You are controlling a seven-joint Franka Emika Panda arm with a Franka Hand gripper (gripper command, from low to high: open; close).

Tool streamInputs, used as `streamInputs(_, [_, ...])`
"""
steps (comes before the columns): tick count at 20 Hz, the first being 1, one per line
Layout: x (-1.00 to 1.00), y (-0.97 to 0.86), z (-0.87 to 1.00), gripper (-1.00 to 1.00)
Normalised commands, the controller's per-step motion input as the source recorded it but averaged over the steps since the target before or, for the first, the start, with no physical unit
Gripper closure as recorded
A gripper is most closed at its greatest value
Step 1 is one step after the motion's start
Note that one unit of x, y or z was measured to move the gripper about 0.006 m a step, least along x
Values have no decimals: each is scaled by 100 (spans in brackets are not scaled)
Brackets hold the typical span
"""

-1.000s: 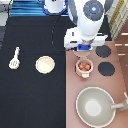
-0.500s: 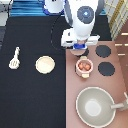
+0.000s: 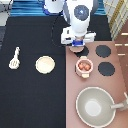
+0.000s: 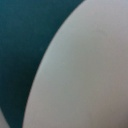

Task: Take the lid off the pot, put the pot on the plate, and use the tool to push the pot to the front of the table.

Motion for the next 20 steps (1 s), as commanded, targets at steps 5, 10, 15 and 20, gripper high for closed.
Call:
streamInputs(5, [8, 34, -22, 100])
streamInputs(10, [-7, 22, 18, -100])
streamInputs(15, [-6, 21, 79, -100])
streamInputs(20, [26, 11, 97, -100])
